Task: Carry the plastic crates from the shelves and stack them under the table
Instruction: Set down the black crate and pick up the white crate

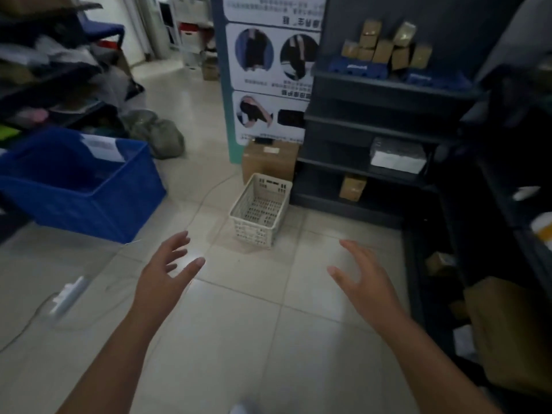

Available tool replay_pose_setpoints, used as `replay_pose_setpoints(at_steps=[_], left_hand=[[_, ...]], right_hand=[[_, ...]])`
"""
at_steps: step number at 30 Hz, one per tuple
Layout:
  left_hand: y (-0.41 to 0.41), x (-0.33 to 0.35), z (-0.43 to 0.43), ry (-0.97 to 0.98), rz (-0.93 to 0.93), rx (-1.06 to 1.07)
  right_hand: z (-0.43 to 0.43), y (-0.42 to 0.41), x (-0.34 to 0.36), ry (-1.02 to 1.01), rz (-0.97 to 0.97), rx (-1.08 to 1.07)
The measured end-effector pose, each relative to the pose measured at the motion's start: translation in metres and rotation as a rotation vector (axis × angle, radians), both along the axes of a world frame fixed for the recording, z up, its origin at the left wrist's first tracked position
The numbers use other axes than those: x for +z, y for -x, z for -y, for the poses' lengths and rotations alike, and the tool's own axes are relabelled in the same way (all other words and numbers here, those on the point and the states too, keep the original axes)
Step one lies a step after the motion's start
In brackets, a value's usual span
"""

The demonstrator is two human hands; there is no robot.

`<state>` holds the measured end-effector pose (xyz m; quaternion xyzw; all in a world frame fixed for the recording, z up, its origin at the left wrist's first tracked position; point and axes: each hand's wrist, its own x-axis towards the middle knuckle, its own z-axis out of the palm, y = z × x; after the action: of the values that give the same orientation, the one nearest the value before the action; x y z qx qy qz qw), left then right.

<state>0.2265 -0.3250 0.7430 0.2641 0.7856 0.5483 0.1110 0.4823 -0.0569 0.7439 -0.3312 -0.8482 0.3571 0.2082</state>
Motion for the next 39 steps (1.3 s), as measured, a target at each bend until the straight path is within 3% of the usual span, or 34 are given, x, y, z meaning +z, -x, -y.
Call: replay_pose_setpoints(at_steps=[11, 22, 32, 39], left_hand=[[0.121, -0.036, -0.237, 0.062, 0.075, 0.001], [0.205, -0.089, -0.409, 0.109, 0.237, 0.360], [0.329, -0.176, -0.515, 0.123, 0.430, 0.638], [0.384, -0.219, -0.594, 0.159, 0.602, 0.751]], right_hand=[[-0.229, 0.096, -0.029, 0.003, 0.053, -0.102], [-0.490, 0.291, -0.049, 0.138, 0.132, 0.191], [-0.628, 0.516, -0.108, 0.186, 0.254, 0.399], [-0.696, 0.626, -0.135, 0.177, 0.396, 0.489]])
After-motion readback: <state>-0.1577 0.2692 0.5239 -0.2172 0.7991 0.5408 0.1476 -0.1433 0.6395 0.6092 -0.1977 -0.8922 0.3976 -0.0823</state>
